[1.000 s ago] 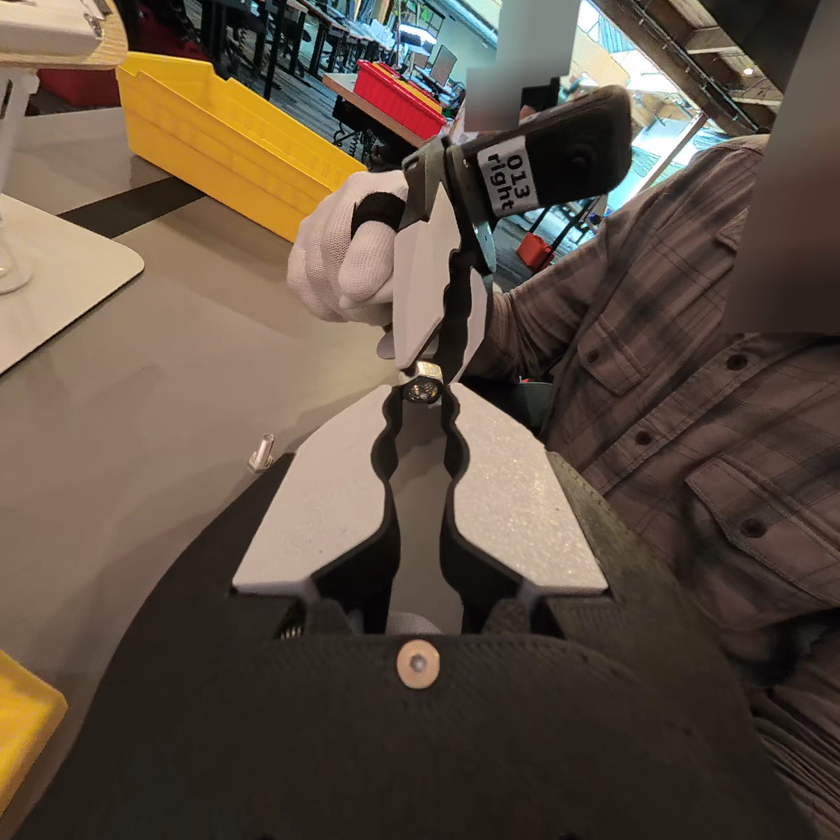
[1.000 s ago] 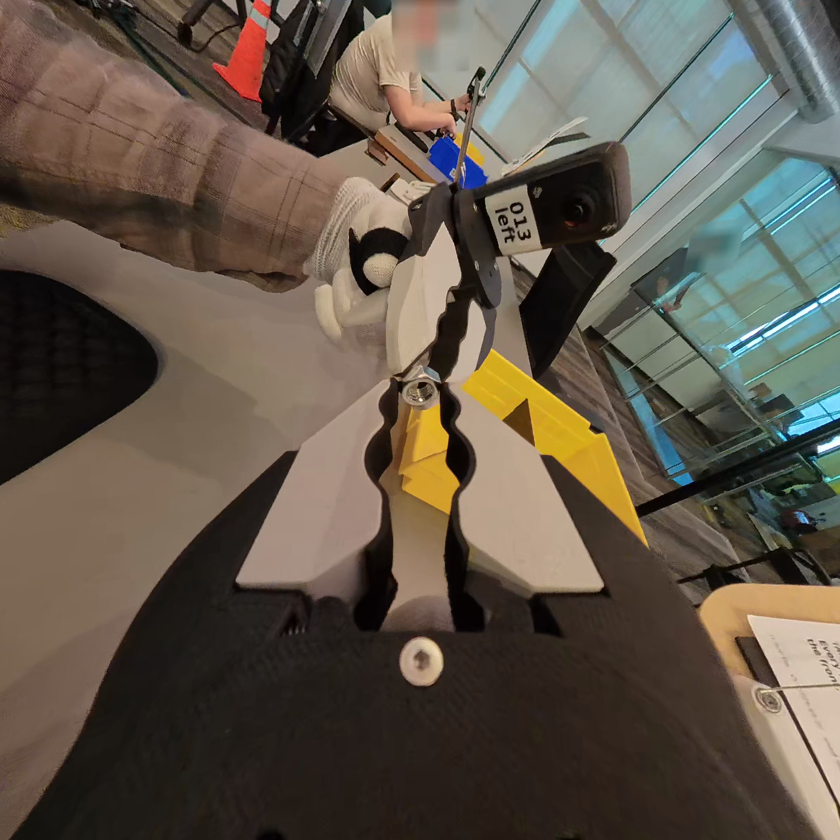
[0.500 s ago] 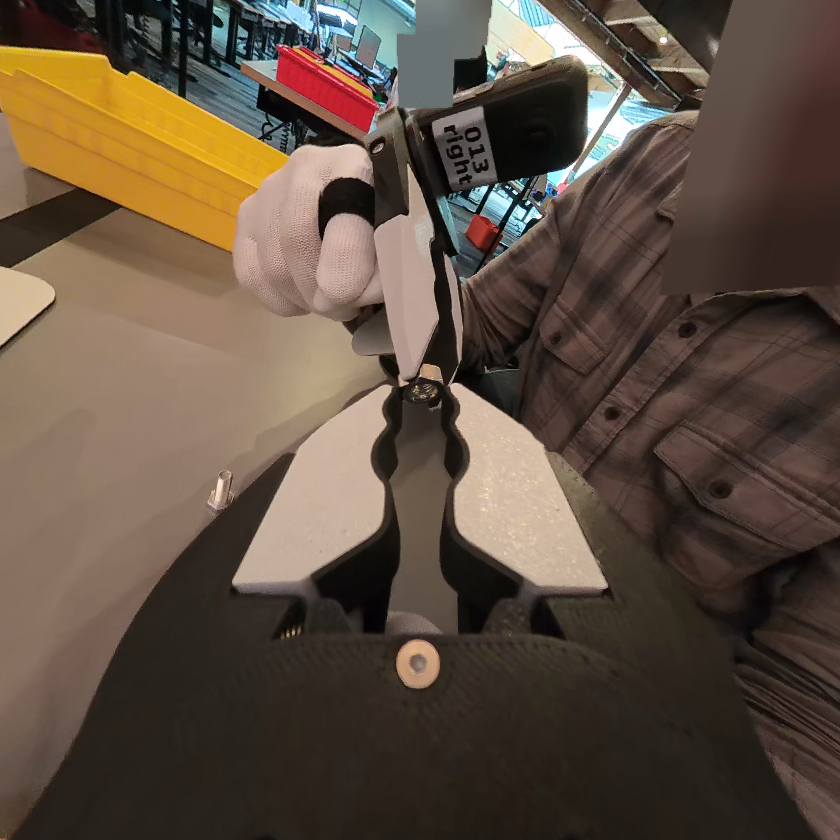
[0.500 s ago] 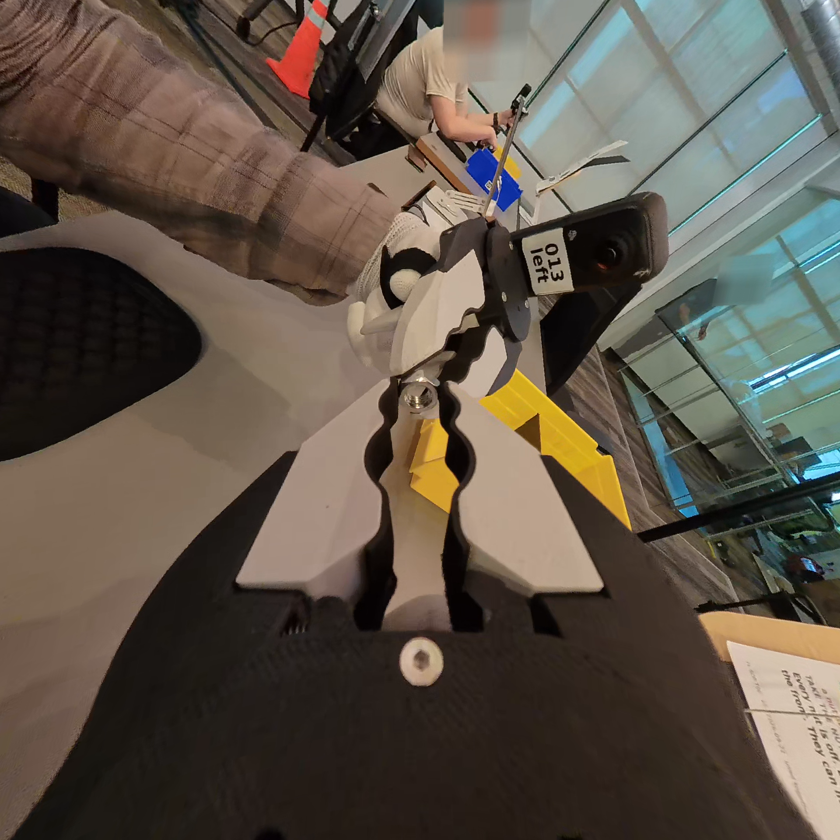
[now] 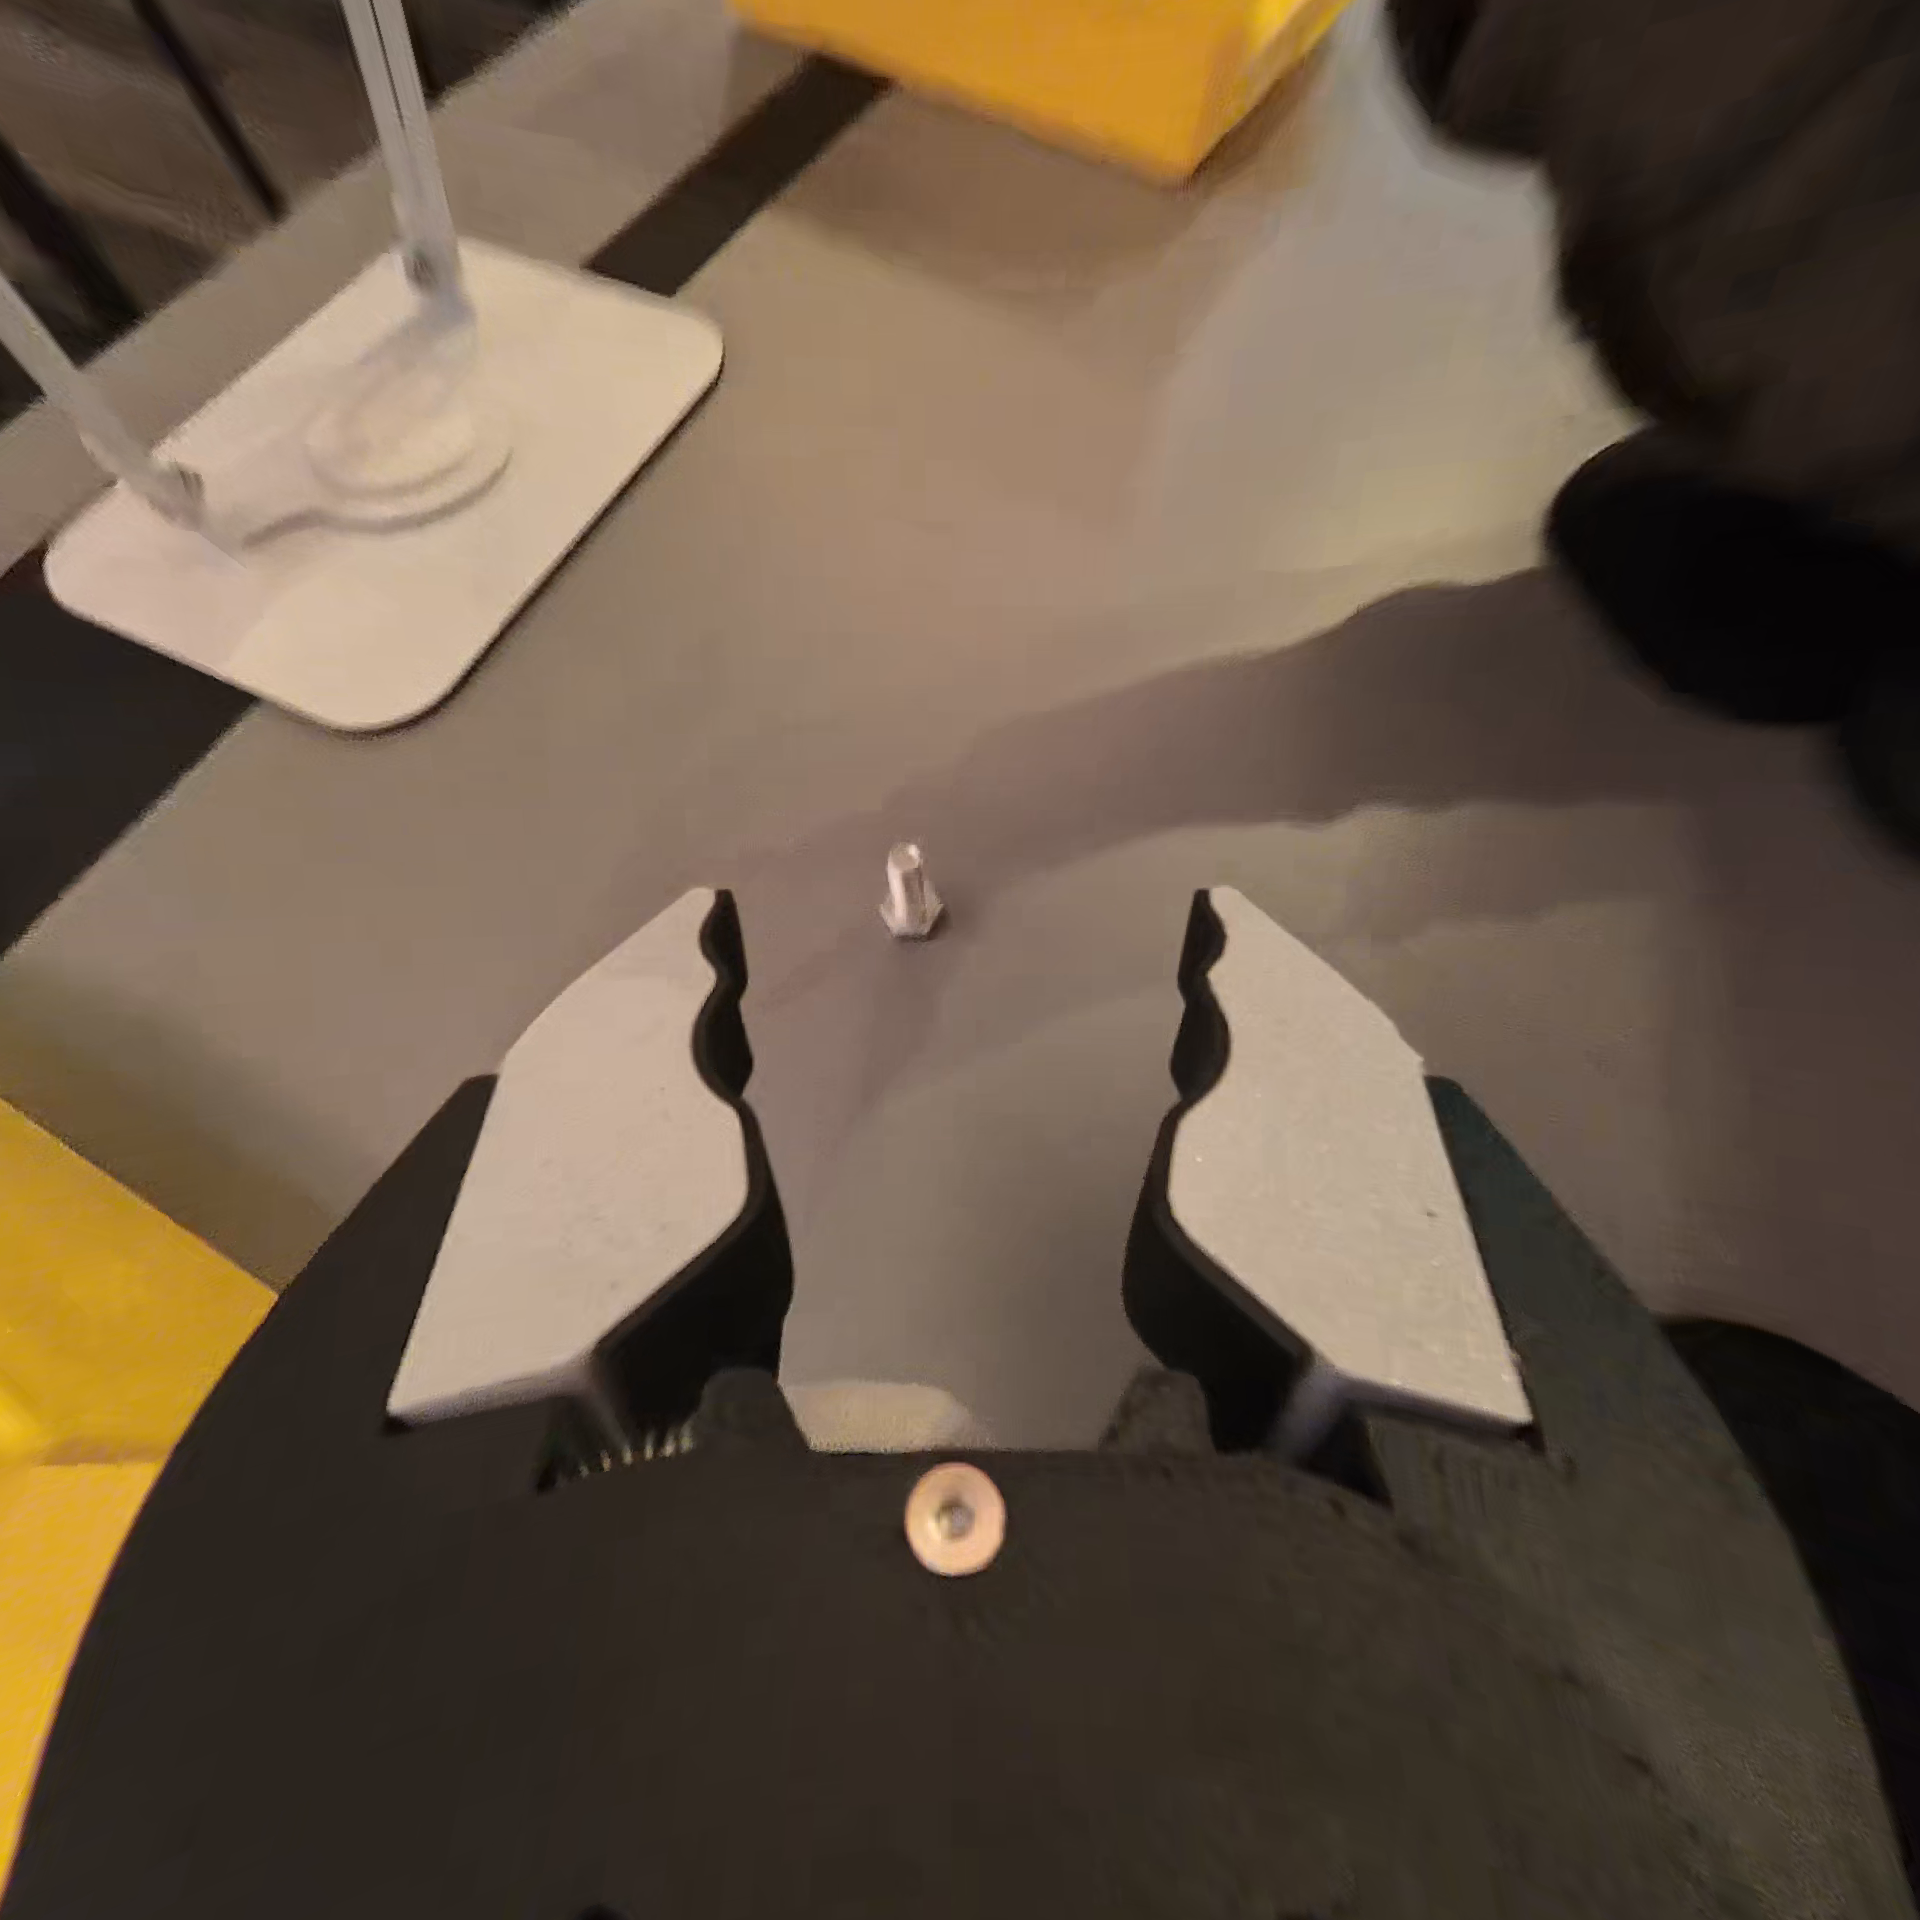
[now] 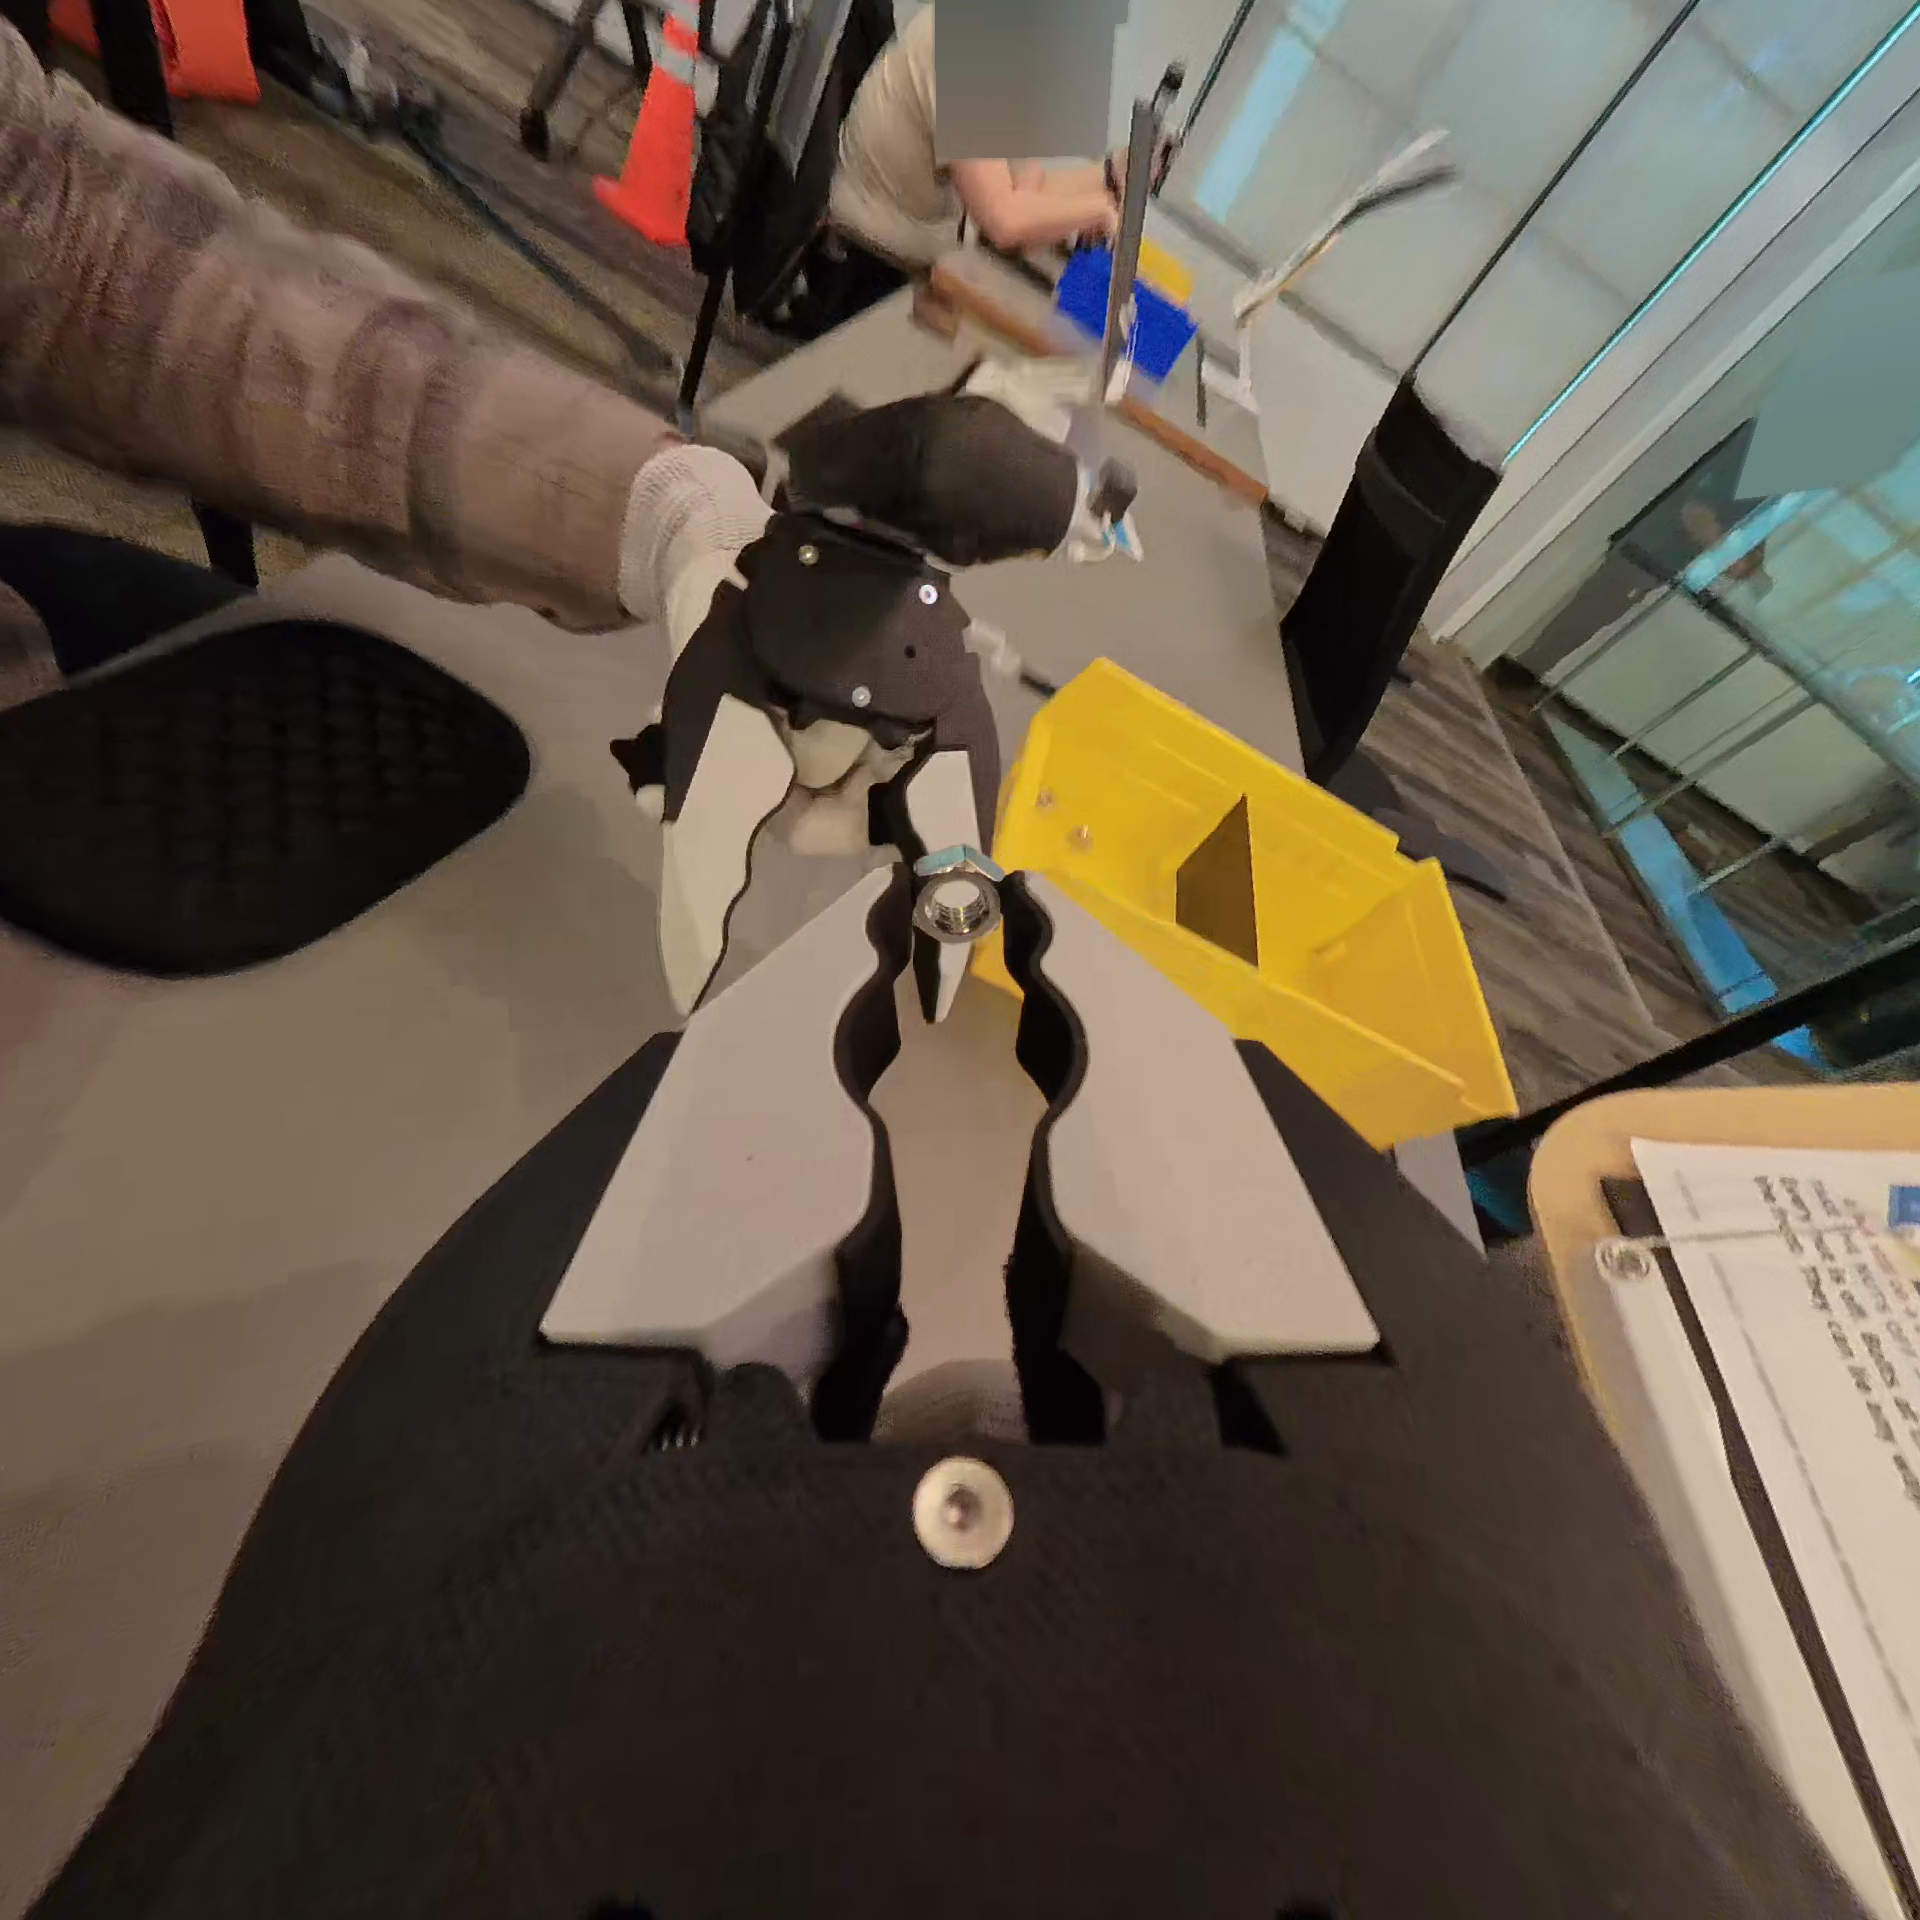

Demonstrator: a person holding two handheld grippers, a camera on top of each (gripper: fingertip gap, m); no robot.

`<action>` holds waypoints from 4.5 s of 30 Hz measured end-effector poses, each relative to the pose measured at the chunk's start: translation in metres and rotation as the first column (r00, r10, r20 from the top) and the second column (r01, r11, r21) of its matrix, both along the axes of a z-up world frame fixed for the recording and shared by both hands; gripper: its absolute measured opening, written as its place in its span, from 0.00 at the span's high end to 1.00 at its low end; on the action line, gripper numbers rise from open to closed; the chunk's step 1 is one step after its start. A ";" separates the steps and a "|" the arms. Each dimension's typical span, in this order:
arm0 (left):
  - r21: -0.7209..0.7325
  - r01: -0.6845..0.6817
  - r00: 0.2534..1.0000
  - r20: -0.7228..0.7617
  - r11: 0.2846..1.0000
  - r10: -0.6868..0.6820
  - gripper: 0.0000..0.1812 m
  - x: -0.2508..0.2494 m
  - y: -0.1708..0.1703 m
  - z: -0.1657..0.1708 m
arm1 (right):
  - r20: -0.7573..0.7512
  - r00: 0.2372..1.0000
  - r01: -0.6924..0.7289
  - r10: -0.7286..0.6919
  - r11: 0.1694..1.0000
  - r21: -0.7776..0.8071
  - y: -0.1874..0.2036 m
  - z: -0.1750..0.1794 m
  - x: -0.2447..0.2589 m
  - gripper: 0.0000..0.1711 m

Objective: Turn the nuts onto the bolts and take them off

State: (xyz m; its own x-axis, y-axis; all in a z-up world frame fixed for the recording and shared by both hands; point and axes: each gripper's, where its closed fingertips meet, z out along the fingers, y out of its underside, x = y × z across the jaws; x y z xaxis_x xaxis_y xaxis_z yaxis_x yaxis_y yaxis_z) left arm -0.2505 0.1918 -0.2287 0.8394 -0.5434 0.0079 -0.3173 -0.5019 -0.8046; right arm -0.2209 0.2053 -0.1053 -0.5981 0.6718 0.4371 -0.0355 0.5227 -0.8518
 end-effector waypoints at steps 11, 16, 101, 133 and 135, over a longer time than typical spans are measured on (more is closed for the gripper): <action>0.115 -0.170 0.975 -0.124 0.979 0.184 0.57 0.004 0.038 -0.036 | 0.396 0.918 -0.160 -0.036 0.878 0.450 0.001 -0.035 0.015 0.91; 0.149 -0.300 0.943 -0.102 0.942 0.317 0.54 -0.008 0.045 -0.044 | 0.604 0.787 -0.129 -0.128 0.923 0.363 0.018 -0.048 -0.003 0.91; 0.380 -0.439 0.896 0.252 0.814 0.366 0.63 -0.050 0.119 0.028 | 0.053 0.977 0.215 -0.208 0.929 -0.302 0.052 0.084 -0.005 0.91; 0.098 -0.006 0.995 0.104 0.995 -0.005 0.58 0.000 0.069 -0.019 | 0.103 0.956 0.290 -0.273 0.928 -0.232 0.076 0.061 -0.001 0.91; 0.062 0.021 0.999 0.047 0.998 -0.024 0.59 0.002 0.065 -0.030 | 0.104 0.956 0.291 -0.274 0.928 -0.233 0.077 0.061 0.000 0.91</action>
State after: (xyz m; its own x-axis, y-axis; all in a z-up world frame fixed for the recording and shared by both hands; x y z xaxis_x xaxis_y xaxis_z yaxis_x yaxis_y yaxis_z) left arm -0.2483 0.2570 -0.2590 0.8264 -0.5630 0.0134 -0.2886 -0.4438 -0.8484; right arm -0.2213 0.2822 -0.0441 -0.3908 0.8977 0.2034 0.1462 0.2787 -0.9492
